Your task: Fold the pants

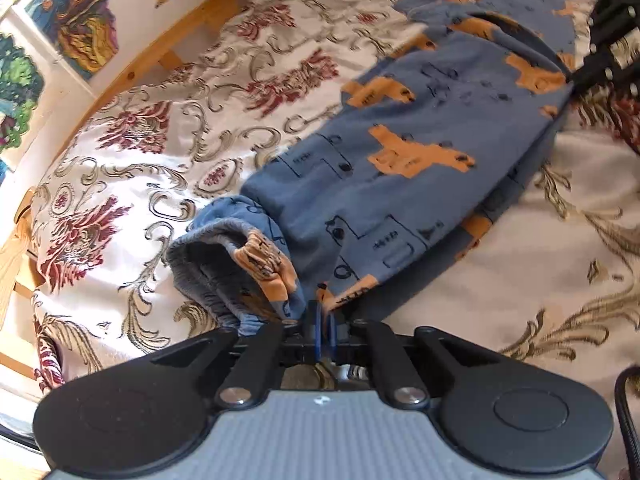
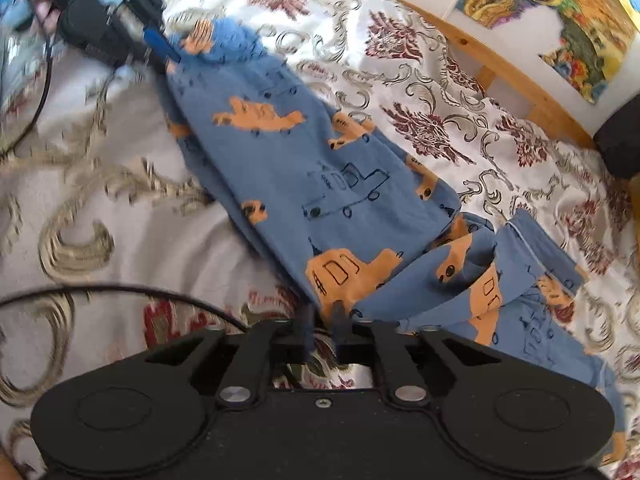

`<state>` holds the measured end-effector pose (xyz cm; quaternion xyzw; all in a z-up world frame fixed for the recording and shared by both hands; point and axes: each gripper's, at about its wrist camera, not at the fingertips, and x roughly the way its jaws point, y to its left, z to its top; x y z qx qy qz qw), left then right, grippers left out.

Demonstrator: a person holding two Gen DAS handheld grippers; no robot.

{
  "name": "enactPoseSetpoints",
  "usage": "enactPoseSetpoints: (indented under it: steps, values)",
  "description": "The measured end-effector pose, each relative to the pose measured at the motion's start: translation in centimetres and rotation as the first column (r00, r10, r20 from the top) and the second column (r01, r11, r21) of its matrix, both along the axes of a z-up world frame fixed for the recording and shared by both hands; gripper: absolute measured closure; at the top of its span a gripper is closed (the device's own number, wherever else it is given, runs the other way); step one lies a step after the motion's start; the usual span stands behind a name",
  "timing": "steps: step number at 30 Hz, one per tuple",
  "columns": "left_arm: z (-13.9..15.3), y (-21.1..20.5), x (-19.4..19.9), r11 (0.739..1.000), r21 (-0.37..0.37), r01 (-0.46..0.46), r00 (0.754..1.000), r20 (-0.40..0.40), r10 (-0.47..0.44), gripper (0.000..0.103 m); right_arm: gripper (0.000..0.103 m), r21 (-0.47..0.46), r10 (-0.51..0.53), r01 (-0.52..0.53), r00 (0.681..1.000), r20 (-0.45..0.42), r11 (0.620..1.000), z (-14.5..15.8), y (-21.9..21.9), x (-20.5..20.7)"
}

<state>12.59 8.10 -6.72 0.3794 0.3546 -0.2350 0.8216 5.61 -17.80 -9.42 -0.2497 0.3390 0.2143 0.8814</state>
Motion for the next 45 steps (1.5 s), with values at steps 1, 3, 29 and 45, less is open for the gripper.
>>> enactPoseSetpoints:
  steps: [1,3,29,45]
  values:
    - [0.5,0.1,0.1,0.999,-0.027,-0.017,1.0,-0.012,0.017,0.072,0.078,0.041,-0.011,0.012,1.0,-0.009,0.999,0.4,-0.5,0.1]
    - [1.5,0.2,0.1,0.995,-0.087,-0.044,0.999,-0.03,0.041,0.048,0.067,0.137,-0.04,0.043,0.999,-0.029,0.99,1.6,-1.8,0.2]
    - [-0.5,-25.3,-0.6,0.887,-0.46,0.034,0.989,-0.114,-0.096,0.034,0.001,0.6,-0.564,0.625,0.76,-0.324,0.498,4.6,-21.6,4.0]
    - [-2.6,-25.8,0.3,0.895,-0.446,0.012,0.98,-0.173,-0.1,0.097,0.036,0.295,-0.37,0.447,0.885,-0.284,0.844,5.2,-12.6,22.3]
